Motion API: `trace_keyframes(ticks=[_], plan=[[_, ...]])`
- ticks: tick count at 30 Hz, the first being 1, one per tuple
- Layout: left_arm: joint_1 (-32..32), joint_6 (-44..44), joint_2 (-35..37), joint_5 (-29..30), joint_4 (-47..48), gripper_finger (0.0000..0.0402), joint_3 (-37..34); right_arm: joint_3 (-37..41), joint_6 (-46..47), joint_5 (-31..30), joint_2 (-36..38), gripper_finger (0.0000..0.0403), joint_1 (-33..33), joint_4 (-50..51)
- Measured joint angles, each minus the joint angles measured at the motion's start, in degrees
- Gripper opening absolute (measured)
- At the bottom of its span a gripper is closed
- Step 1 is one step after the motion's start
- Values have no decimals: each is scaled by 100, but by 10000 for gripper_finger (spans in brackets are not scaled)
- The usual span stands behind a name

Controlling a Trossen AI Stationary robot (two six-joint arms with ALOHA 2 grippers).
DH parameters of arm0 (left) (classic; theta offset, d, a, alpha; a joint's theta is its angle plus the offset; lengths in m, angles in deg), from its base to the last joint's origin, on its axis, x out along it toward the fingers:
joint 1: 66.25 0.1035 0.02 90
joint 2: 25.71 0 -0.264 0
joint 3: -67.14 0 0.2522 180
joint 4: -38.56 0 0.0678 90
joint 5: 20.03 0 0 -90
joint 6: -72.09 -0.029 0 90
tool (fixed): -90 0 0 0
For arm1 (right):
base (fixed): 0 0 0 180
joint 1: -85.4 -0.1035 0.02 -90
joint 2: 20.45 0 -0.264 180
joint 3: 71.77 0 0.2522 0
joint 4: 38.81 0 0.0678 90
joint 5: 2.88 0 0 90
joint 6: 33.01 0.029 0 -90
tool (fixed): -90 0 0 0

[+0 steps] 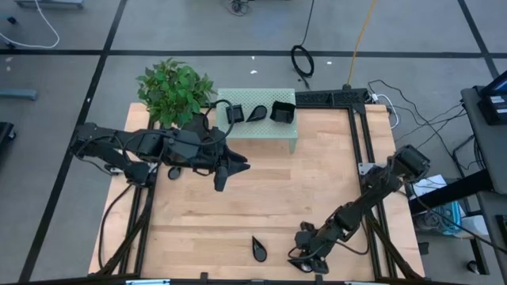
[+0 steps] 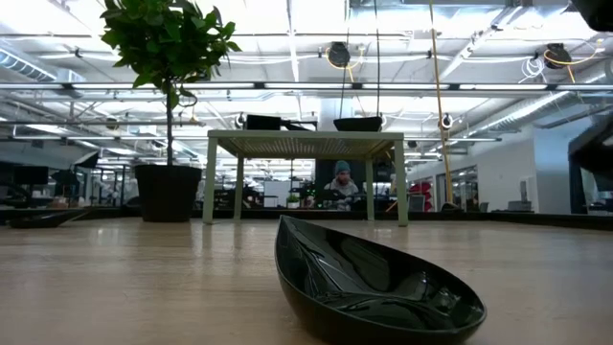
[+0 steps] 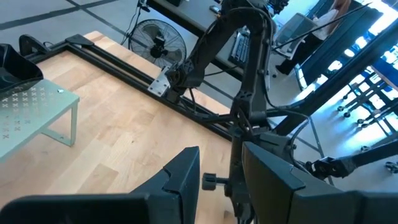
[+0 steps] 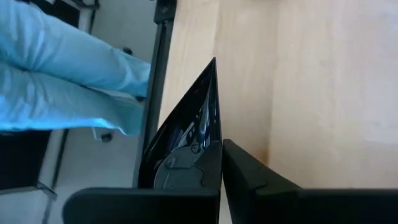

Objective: Pick & Place Mini shaped plates
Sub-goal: Stack the drop shaped plate on top of the other drop shaped plate on the shelf

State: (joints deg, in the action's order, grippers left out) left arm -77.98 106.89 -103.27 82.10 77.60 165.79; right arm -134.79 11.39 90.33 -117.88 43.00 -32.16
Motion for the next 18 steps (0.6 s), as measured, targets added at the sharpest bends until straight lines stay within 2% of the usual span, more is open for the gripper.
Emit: trace_keyframes(ticks=[8, 18], plan=[[2, 1, 0, 1, -2, 124, 0, 2, -930, -198, 1030, 0, 613, 825], [1, -94, 0, -8, -294, 124, 0, -181, -2116, -155, 2068, 0, 2612, 1412]])
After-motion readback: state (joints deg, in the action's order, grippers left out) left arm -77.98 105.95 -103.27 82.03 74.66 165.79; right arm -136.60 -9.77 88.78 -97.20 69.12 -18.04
